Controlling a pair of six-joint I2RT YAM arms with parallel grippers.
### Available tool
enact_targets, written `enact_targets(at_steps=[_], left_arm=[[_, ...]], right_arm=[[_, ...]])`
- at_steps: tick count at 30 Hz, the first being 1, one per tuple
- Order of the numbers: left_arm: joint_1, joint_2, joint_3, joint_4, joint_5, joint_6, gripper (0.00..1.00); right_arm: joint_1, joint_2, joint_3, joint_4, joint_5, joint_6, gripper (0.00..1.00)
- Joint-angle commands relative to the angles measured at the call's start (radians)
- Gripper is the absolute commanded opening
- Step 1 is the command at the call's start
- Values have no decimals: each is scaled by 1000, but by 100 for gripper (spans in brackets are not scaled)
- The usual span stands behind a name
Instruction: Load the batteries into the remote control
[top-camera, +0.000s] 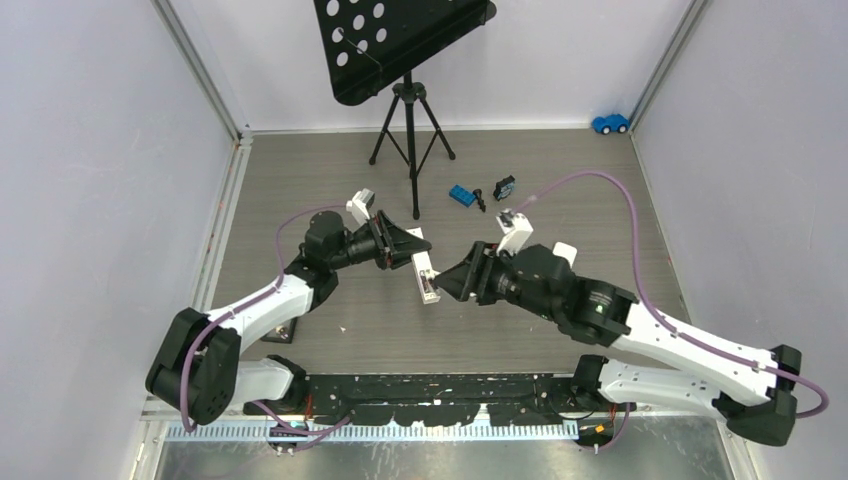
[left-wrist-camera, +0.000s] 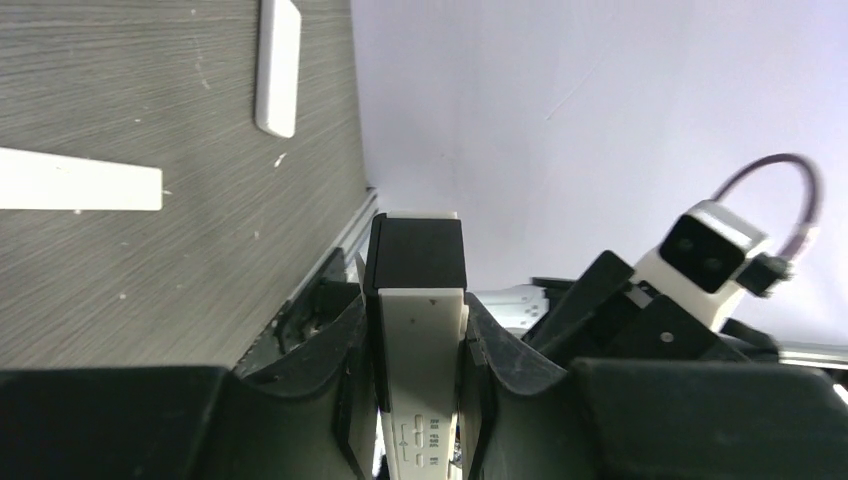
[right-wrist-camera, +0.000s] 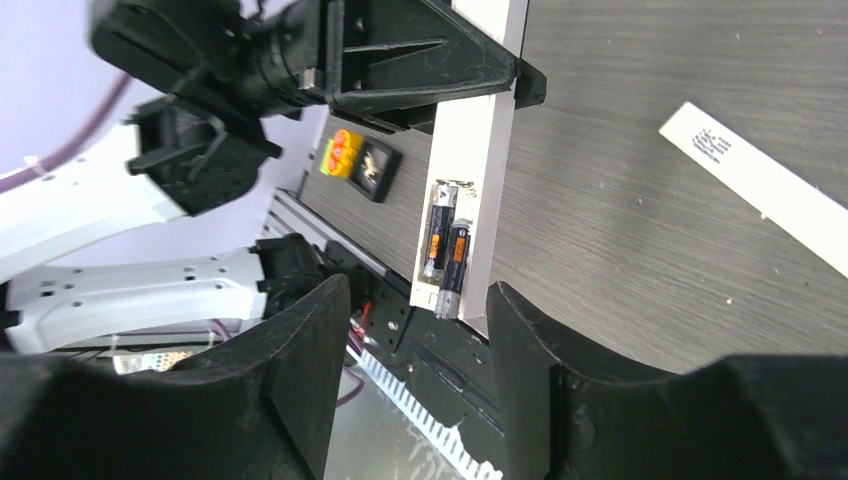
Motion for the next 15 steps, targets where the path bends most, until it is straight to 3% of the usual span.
enact_targets(at_steps=[1,7,15], left_arm=[[8,-1,-30,272,-35,-176,0],[15,-16,-76,420,-142,-347,0],[25,-20,-131,528,-194,-498,0]], right_arm=[[2,-121,-122,277,50,36,60],[3,-162,-232,551,-64,38,66],[3,-161,-313,716,-19,129,70]])
